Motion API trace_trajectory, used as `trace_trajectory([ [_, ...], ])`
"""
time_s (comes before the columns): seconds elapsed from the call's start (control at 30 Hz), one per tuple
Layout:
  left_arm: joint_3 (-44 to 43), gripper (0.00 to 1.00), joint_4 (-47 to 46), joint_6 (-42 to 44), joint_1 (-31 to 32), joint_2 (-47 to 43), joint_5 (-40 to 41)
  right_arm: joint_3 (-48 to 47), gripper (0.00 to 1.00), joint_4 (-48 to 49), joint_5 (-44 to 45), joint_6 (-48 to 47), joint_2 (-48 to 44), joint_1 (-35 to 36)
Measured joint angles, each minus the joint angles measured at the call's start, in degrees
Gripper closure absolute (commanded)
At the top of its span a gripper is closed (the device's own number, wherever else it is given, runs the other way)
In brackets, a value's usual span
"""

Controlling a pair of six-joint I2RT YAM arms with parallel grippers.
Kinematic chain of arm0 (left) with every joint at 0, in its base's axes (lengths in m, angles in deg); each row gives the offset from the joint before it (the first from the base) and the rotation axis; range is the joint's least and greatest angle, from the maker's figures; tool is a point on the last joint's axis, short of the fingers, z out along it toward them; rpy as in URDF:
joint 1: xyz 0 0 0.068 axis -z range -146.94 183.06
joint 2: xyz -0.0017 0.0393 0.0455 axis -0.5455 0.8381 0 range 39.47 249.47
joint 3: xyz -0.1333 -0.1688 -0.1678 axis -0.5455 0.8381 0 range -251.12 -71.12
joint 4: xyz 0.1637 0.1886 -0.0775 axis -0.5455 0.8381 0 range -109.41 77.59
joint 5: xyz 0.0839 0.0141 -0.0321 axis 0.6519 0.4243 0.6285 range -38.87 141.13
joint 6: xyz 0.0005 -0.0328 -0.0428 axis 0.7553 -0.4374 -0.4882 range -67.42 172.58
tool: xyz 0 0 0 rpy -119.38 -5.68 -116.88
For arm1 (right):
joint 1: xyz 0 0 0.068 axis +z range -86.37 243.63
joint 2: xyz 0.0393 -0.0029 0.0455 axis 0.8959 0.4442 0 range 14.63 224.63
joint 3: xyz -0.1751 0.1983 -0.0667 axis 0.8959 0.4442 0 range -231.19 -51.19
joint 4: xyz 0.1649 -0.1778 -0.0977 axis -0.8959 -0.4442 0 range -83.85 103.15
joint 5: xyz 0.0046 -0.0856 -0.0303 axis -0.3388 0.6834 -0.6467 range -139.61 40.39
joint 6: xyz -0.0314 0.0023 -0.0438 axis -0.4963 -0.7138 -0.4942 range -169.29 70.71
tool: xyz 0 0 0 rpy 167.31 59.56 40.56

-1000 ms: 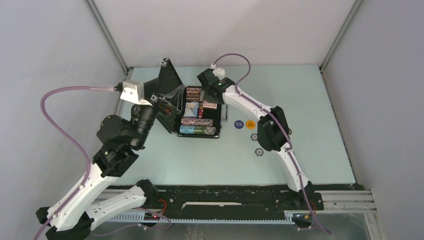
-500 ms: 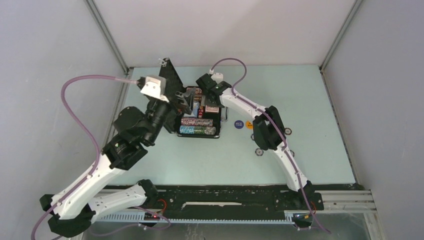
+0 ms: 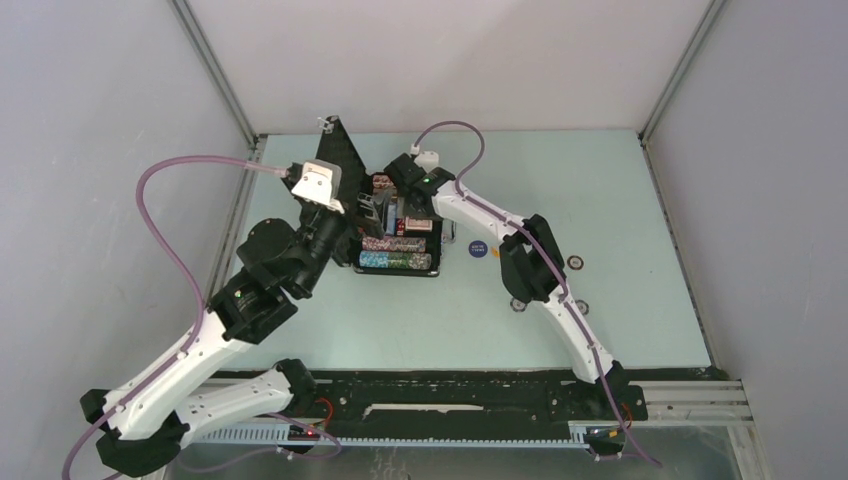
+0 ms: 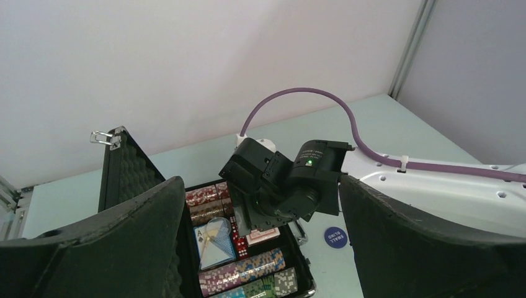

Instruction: Pack up texas hold em set

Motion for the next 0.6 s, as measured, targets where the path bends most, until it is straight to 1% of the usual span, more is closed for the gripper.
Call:
trace_trajectory([
  [0.47,1.8,0.01,-0.5,1.0,-0.1,-1.6,0.6,-1.4,0.41,-5.1,0.0,2.4,0.6,0.2],
  [0.6,1.8,0.01,-0.6,1.4,-0.1,-1.7,1.0,-2.6,0.38,-6.6,-0.4,2.4,1.0,0.2],
])
